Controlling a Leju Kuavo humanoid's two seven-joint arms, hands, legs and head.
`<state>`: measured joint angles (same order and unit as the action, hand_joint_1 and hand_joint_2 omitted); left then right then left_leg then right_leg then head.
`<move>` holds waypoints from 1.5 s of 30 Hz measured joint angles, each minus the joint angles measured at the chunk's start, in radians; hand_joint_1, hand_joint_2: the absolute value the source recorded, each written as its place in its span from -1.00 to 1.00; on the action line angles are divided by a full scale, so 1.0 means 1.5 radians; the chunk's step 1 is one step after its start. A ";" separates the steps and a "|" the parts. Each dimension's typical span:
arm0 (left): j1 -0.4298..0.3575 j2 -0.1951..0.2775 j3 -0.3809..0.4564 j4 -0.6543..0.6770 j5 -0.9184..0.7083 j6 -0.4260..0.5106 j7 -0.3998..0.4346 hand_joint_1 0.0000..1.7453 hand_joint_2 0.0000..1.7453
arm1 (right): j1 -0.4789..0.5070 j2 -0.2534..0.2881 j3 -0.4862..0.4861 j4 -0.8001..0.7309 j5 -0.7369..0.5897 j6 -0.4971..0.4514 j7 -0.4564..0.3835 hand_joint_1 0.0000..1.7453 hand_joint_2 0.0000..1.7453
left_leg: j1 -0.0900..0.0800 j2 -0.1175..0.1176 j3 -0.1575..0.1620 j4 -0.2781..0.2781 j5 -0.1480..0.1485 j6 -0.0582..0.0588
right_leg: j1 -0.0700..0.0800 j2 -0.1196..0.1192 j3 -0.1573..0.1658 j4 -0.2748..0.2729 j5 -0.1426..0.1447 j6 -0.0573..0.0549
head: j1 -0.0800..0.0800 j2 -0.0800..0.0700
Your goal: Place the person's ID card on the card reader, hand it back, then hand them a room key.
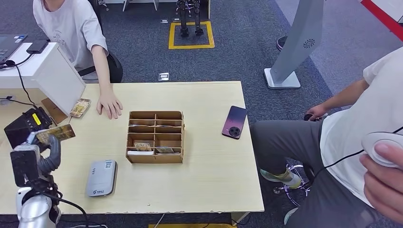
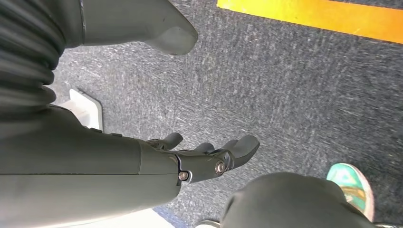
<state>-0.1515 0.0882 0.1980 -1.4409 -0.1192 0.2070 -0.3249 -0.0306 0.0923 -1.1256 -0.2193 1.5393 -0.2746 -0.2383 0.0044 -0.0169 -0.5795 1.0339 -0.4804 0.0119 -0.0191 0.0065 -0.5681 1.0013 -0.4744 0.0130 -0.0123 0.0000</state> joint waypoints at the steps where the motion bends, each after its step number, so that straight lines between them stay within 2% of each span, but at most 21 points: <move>1: -0.014 0.005 0.000 -0.011 0.003 0.002 0.002 1.00 1.00 | -0.001 0.000 0.002 0.000 0.000 0.000 0.000 -1.00 1.00 | 0.000 0.000 0.000 0.000 0.000 0.000 | 0.000 0.000 0.000 0.000 0.000 0.000 | -0.001 0.000; 4: -0.030 0.010 0.000 -0.032 -0.004 0.026 -0.018 1.00 1.00 | -0.001 0.000 0.006 0.000 0.000 0.000 0.001 -1.00 1.00 | 0.000 0.002 0.001 0.000 0.000 0.000 | 0.000 0.002 -0.001 0.000 0.000 0.000 | -0.001 0.000; 8: -0.065 0.017 -0.001 -0.046 -0.081 0.110 -0.057 1.00 1.00 | -0.002 0.000 0.021 0.000 0.000 0.003 0.001 -1.00 1.00 | 0.000 0.002 -0.001 0.000 0.000 0.000 | 0.000 0.002 -0.002 0.000 0.001 -0.001 | 0.000 0.000; 14: -0.152 0.083 -0.027 -0.039 -0.308 0.159 -0.017 1.00 1.00 | -0.007 0.000 0.056 0.000 0.000 0.011 0.000 -1.00 1.00 | 0.000 0.003 0.000 0.000 0.000 0.000 | 0.000 0.003 -0.002 0.000 0.001 -0.001 | 0.000 0.000; 20: -0.211 0.124 -0.051 -0.012 -0.355 0.160 0.000 1.00 1.00 | -0.010 -0.002 0.074 0.000 0.000 0.015 0.001 -1.00 1.00 | 0.000 0.004 0.000 0.000 0.000 0.000 | 0.000 0.004 -0.003 0.000 0.001 -0.001 | 0.000 0.000; 27: -0.226 0.139 -0.063 0.004 -0.358 0.159 0.002 1.00 1.00 | -0.010 -0.002 0.083 0.000 0.000 0.015 0.002 -1.00 1.00 | 0.000 0.004 -0.001 0.000 0.000 0.000 | 0.000 0.005 -0.003 0.000 0.001 -0.001 | 0.000 0.000; 36: -0.229 0.141 -0.067 0.013 -0.363 0.161 0.004 1.00 1.00 | -0.010 -0.002 0.086 0.000 0.000 0.015 0.002 -1.00 1.00 | 0.000 0.004 -0.001 0.000 0.000 0.000 | 0.000 0.005 -0.003 0.000 0.001 -0.001 | 0.000 0.000; 41: -0.239 0.153 -0.076 0.025 -0.441 0.189 0.022 1.00 1.00 | -0.010 -0.003 0.091 0.000 0.000 0.018 0.004 -1.00 1.00 | 0.000 0.004 -0.001 0.000 0.000 0.000 | 0.000 0.005 -0.004 0.000 0.001 -0.001 | 0.000 0.000; 45: -0.260 0.171 -0.094 0.063 -0.557 0.253 0.036 1.00 1.00 | -0.013 -0.003 0.103 0.001 0.000 0.021 0.001 -1.00 1.00 | 0.000 0.004 -0.001 0.000 0.000 0.000 | 0.000 0.005 -0.004 0.000 0.001 -0.001 | 0.000 0.000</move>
<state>-0.5412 0.3441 0.0577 -1.3462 -0.9548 0.5868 -0.2708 -0.0497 0.0874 -0.9710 -0.2184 1.5393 -0.2438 -0.2368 0.0043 -0.0109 -0.5812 1.0341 -0.4803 0.0118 -0.0192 0.0138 -0.5735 1.0014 -0.4731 0.0115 -0.0127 0.0000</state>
